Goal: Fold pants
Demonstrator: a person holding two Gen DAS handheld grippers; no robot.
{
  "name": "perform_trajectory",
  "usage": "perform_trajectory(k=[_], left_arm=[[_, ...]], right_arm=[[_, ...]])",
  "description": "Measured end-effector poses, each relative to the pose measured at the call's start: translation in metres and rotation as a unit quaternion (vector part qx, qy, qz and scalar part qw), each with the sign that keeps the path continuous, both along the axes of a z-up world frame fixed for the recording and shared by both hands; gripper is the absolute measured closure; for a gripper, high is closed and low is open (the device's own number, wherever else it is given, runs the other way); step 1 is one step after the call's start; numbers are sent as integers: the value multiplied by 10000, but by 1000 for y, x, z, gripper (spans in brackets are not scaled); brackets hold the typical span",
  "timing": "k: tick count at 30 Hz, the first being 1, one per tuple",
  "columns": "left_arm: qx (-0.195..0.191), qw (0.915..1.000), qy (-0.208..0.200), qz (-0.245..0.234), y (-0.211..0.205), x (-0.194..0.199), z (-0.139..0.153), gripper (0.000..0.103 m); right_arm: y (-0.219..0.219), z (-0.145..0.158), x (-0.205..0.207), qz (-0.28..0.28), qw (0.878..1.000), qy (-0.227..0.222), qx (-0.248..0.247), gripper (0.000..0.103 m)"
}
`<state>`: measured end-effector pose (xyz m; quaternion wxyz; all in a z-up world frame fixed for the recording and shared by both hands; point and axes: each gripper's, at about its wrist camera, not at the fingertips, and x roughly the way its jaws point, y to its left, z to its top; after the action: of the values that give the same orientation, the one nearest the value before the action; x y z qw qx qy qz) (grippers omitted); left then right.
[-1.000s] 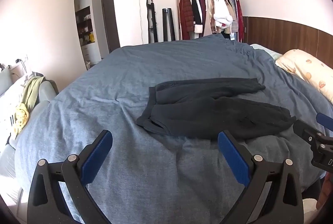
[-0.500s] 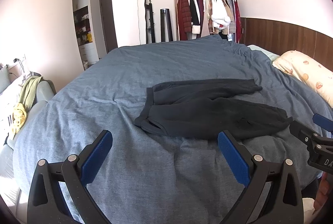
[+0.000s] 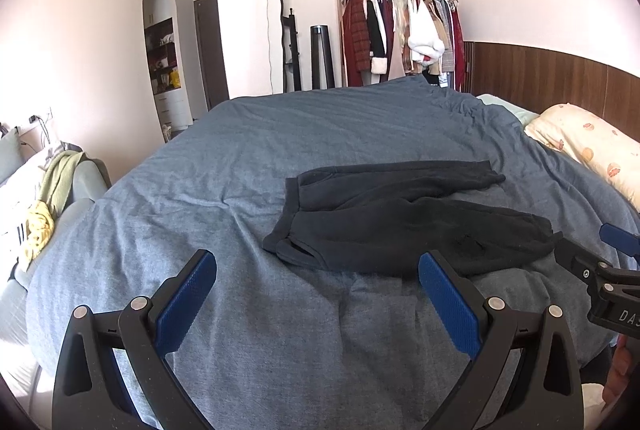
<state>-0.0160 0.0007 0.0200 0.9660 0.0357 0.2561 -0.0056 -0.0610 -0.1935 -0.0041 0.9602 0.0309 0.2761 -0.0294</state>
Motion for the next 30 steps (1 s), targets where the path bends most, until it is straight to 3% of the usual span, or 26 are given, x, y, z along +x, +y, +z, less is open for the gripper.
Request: perform_trajectory(k=[30], left_arm=[[13, 9999, -135, 47, 8, -1, 3, 0]], right_arm=[[7, 6, 0, 28, 10000, -8, -24, 0]])
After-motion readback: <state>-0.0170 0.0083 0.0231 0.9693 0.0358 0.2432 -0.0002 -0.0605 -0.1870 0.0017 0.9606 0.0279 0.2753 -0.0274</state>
